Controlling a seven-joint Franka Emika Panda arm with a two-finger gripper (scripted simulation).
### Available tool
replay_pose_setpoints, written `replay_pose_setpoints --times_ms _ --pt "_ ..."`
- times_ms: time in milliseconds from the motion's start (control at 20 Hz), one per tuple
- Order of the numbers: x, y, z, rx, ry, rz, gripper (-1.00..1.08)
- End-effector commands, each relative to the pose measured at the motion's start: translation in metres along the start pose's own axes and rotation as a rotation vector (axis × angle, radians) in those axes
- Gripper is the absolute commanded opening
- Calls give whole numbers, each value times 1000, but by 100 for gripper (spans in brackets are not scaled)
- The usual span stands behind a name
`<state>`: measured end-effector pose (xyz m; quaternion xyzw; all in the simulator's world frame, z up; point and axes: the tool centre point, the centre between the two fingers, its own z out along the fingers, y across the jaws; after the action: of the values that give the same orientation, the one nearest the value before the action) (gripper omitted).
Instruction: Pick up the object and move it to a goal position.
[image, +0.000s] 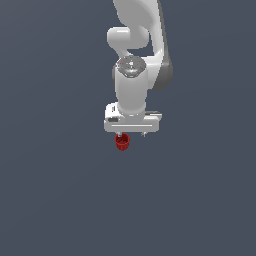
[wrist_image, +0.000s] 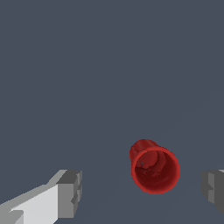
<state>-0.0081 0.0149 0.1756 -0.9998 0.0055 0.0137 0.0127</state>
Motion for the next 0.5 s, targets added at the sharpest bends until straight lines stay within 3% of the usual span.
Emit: replay_pose_setpoints --times_ms 0,450 --pt "0 0 0 0 0 0 100" --pt "-7 10 -4 18 -22 54 100"
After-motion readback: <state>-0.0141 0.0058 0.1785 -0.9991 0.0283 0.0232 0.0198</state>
